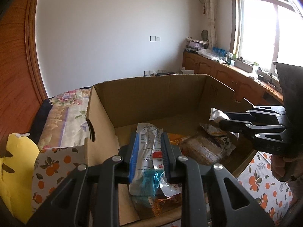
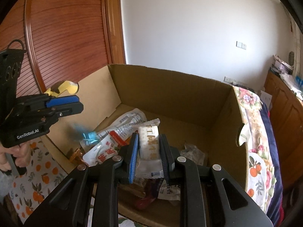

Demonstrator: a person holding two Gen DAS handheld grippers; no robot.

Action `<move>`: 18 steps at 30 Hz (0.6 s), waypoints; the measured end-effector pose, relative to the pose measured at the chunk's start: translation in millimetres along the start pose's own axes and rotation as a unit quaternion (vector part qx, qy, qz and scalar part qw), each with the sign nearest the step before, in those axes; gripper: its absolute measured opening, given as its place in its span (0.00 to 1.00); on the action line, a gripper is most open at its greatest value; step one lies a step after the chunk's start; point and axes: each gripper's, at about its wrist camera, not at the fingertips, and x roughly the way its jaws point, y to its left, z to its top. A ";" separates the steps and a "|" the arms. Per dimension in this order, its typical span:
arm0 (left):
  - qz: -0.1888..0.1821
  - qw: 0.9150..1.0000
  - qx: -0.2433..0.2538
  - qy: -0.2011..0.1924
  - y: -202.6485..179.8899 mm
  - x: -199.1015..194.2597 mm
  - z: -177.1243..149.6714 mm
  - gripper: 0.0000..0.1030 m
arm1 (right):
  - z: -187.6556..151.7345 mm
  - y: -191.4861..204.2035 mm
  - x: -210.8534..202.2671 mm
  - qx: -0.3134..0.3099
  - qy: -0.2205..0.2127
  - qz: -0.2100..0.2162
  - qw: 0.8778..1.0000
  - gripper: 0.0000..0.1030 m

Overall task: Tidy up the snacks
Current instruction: 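Open both tools to drop the teal candy and white bar into the box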

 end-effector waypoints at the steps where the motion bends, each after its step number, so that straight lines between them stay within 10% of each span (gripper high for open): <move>1: 0.002 1.000 0.002 0.000 -1.0 -0.3 -0.4 0.21 | -0.2 -0.2 0.3 0.001 0.001 0.000 1.000 0.20; 18: 0.005 1.000 -0.003 -0.002 -2.0 -7.3 -1.1 0.23 | -2.7 -4.7 2.7 0.021 0.003 0.009 1.000 0.21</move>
